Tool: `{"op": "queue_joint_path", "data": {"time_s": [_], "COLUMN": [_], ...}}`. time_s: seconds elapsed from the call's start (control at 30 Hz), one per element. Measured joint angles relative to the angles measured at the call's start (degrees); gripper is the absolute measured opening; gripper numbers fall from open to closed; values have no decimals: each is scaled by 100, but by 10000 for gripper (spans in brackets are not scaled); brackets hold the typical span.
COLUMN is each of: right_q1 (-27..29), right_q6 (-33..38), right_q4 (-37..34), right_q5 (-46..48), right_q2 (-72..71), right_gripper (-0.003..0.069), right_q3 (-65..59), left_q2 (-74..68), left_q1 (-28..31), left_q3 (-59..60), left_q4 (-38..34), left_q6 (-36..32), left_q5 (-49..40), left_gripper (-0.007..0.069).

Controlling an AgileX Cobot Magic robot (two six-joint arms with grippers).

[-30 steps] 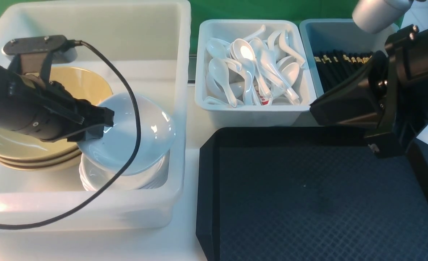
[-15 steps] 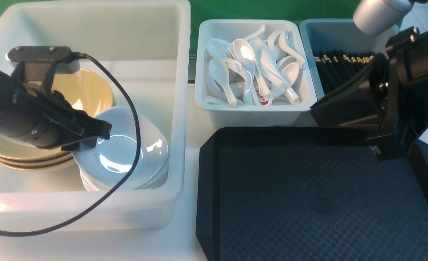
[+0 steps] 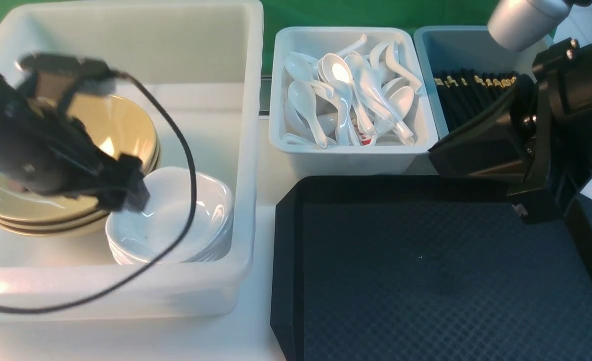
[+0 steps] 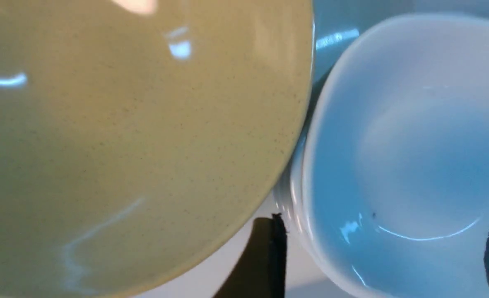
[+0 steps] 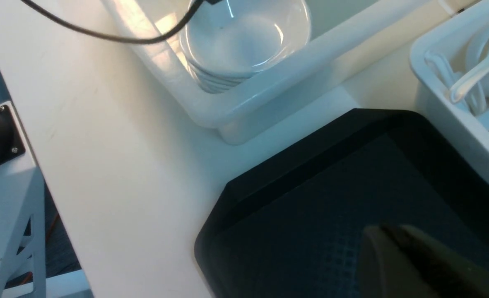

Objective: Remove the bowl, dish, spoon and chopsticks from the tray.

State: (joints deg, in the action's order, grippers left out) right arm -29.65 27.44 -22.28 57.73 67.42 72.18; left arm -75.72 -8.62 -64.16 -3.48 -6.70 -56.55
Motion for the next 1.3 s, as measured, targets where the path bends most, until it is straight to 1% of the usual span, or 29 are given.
{"op": "queue_joint_path", "data": {"time_s": [0.07,0.13,0.17,0.2,0.27,0.37,0.5,0.6,0.63,0.8,0.9,1.03,1.3], "right_q1": [0,0,0,0,0,0,0,0,0,0,0,0,0], "right_q6": [39,65,65,65,26,-63,-48,51,117,265,289,342,342], "right_q4": [10,164,182,379,565,811,875,881,885,885,885,885,885], "right_q5": [6,51,51,56,37,-127,-704,-1300,-1578,-2485,-2714,-2657,-1890], "right_q2": [0,-50,-50,-195,-363,-792,-1533,-2161,-2450,-3421,-3734,-3813,-3819], "right_gripper": [45,45,45,45,45,45,48,51,52,57,57,60,67], "right_q3": [0,0,0,0,0,-6,-333,-954,-1196,-2114,-2401,-2480,-2518], "left_q2": [166,742,792,1299,1814,2798,4208,5015,5293,5939,6063,6065,6065], "left_q1": [0,0,0,0,0,0,0,0,0,0,0,0,0], "left_q3": [-157,-302,-302,-219,-14,595,1775,2595,2892,3614,3770,3819,3819], "left_q4": [153,501,528,749,1018,1319,1448,1448,1448,1459,1459,1453,1447], "left_q6": [159,464,482,670,821,1021,1263,1381,1391,1283,1185,1173,1167], "left_q5": [-222,-551,-568,-682,-711,-634,-90,327,503,1161,1473,1538,1538], "left_gripper": [622,598,594,548,491,367,160,36,12,-11,-11,-11,-11]}}
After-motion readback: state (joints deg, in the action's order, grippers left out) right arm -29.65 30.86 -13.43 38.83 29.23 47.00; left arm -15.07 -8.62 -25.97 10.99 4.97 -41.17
